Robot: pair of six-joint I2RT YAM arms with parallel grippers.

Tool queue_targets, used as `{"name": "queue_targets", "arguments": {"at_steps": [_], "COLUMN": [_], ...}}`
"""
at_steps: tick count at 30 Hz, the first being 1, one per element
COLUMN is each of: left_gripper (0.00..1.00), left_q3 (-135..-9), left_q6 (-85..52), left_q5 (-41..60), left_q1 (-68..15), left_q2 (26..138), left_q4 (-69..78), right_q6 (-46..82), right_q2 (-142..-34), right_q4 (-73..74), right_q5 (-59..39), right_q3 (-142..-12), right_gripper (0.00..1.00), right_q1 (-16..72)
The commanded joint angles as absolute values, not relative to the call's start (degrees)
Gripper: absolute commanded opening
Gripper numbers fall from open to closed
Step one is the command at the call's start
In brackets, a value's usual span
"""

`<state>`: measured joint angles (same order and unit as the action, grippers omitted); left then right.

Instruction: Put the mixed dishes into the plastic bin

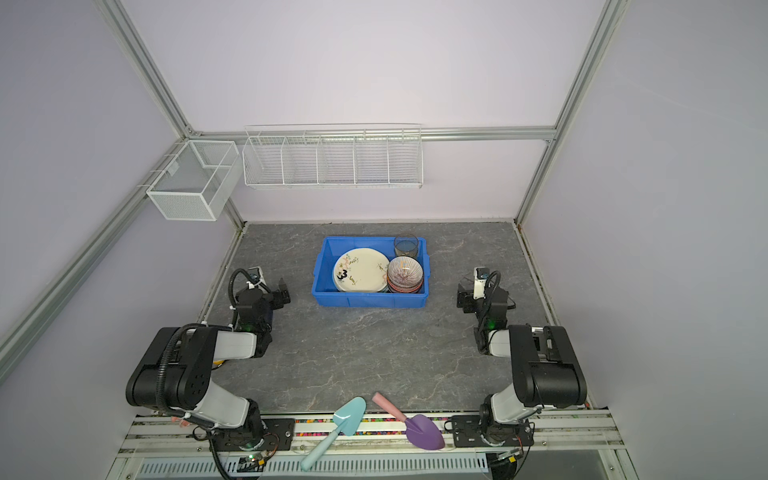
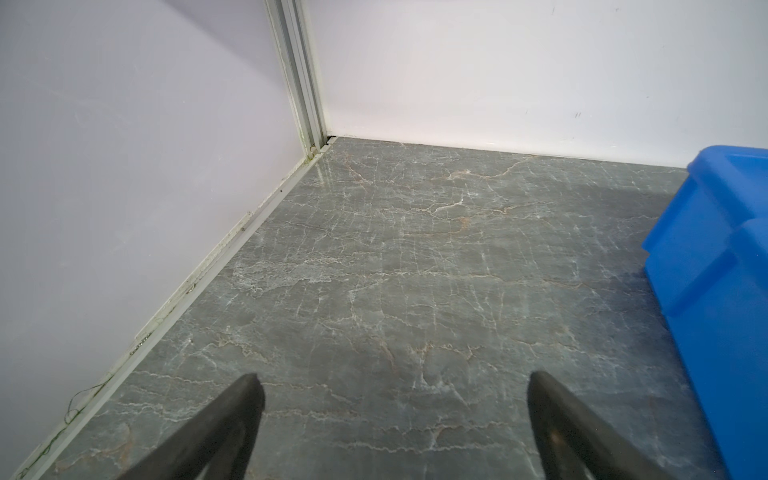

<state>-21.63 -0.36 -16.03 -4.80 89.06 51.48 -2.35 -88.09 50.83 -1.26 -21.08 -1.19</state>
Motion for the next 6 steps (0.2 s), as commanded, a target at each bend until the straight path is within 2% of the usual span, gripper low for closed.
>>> {"name": "queue_targets", "arguments": {"at_steps": [1,6], "left_gripper": [0.99,0.99], "left_q3": [-22.63,-22.59], "left_q6": [-0.64,-0.69], "left_q5": [-15.94,-15.94], "left_q1": [-4.44,-4.47], "left_q2": [88.86,88.87], "left_q4": [51.82,51.77], "right_q6": [-2.81,-2.83], "right_q2": [-87.87,-87.73], "right_q4": [50.42,50.27], "right_q5": [-0.79,-0.88], "right_q3": [-21.78,-21.75], "right_gripper": [0.88,0.88], "right_q1": [-1.03,-1.05]}}
